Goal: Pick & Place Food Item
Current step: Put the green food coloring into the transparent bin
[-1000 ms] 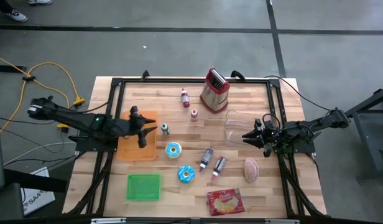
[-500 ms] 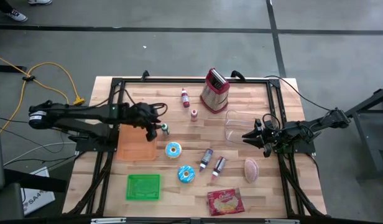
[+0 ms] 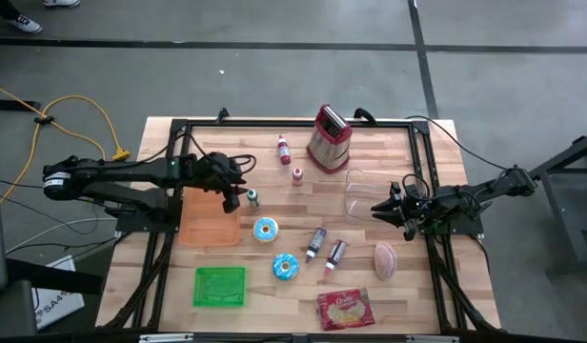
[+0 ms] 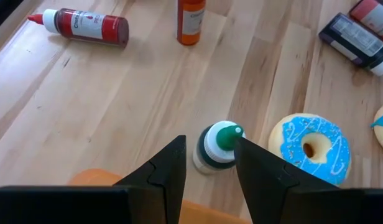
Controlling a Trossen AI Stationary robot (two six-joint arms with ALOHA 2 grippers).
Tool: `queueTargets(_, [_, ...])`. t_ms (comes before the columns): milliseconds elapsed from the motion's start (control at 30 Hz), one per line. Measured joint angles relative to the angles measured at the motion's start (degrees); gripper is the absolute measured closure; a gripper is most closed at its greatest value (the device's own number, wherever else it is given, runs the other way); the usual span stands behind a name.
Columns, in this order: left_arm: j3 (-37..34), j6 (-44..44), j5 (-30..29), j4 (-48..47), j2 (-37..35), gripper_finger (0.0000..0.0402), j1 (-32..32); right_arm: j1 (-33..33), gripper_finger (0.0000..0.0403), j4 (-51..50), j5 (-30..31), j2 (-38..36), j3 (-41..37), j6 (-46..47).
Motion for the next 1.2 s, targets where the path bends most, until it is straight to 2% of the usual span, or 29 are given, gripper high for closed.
queueTargets(167, [0.0, 1.2, 0.0, -0.1, 0.0, 0.0254, 0.0, 0.0, 0.0310, 0.0, 0.0, 0.0, 0.0, 0.0])
queueTargets(500, [0.0, 6.5, 0.0, -0.2, 0.0, 0.0169, -0.4, 0.0, 0.0310, 0.0, 0.0, 0.0, 0.0, 0.0])
queueTargets(767, [0.0, 14.2, 0.0, 0.1, 0.3, 0.0164, -2.1, 0.0, 0.0310, 0.0, 0.0, 0.0, 0.0, 0.0])
queueTargets(1200, [0.0, 14.3, 2.0, 5.3, 9.7, 0.0164, -2.3, 0.0, 0.0310, 0.0, 0.0, 0.0, 0.0, 0.0])
